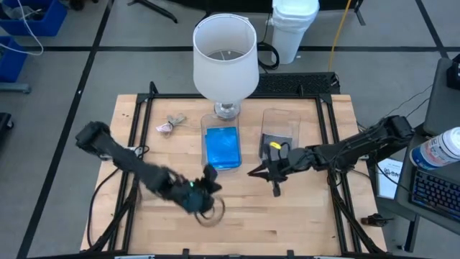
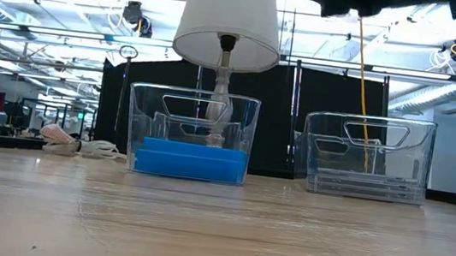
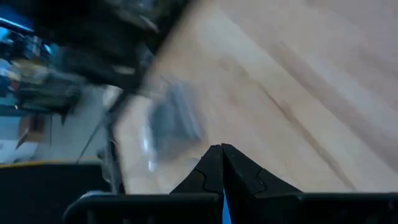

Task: Pick & place jewel cases by type
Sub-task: Return to Home Position

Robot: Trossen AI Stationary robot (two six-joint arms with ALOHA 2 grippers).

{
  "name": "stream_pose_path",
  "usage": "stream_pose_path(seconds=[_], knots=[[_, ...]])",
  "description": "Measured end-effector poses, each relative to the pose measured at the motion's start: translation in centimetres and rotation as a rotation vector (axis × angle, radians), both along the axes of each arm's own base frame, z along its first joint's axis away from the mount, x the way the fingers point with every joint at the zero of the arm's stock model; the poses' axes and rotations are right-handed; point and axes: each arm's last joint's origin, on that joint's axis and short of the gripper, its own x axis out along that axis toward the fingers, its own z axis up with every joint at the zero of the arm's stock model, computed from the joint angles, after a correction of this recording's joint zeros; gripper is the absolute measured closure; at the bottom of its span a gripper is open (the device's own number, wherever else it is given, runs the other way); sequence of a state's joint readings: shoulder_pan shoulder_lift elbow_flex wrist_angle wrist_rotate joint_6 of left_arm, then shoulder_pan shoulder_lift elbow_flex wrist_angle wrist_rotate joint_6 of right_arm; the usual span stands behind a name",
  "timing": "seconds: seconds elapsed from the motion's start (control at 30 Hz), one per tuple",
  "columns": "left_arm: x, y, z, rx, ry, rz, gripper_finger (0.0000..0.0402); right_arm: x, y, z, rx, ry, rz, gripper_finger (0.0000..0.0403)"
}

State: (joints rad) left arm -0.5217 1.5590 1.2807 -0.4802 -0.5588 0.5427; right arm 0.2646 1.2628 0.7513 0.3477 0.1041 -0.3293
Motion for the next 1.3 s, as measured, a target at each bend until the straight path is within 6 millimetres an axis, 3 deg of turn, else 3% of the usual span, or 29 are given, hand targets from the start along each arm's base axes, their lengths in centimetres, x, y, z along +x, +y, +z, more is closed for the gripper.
stream_pose_path(seconds=[0.07, 0.17, 0.27, 0.4, 0.53, 0.77, 0.9, 1.13, 1.3], knots=[[-0.6, 2.1, 3.3, -0.088, -0.077, -0.015, 0.0397, -0.7, -0.3, -0.4, -0.016, 0.005, -0.013, 0.0399], [-3.2, 5.8, 7.0, -0.255, -0.195, -0.03, 0.0398, -1.8, -0.7, -0.3, -0.012, -0.021, -0.064, 0.0402], [-5.6, 9.3, 8.2, -0.507, -0.37, -0.029, 0.0397, -3.2, -1.1, -0.9, 0.019, -0.015, -0.082, 0.0402], [-8.6, 12.0, 4.5, -0.697, -0.482, -0.014, 0.0399, -5.4, -1.6, -2.1, 0.126, -0.036, -0.084, 0.0402], [-12.1, 12.5, 0.8, -0.739, -0.493, 0.052, 0.0399, -7.9, -1.8, -3.7, 0.216, -0.087, -0.064, 0.0402], [-18.9, 12.3, 0.3, -0.722, -0.691, -0.05, 0.04, -11.6, -2.7, -5.4, 0.316, -0.176, -0.116, 0.0403], [-19.5, 13.0, -2.9, -0.654, -0.738, 0.038, 0.04, -12.5, -3.0, -5.2, 0.318, -0.275, -0.089, 0.0403], [-19.5, 13.9, -6.9, -0.656, -0.8, 0.01, 0.04, -13.2, -4.6, -5.4, 0.29, -0.315, -0.166, 0.0403], [-19.8, 14.6, -7.5, -0.707, -0.818, 0.022, 0.0401, -13.6, -5.6, -6.1, 0.357, -0.237, -0.197, 0.0403]])
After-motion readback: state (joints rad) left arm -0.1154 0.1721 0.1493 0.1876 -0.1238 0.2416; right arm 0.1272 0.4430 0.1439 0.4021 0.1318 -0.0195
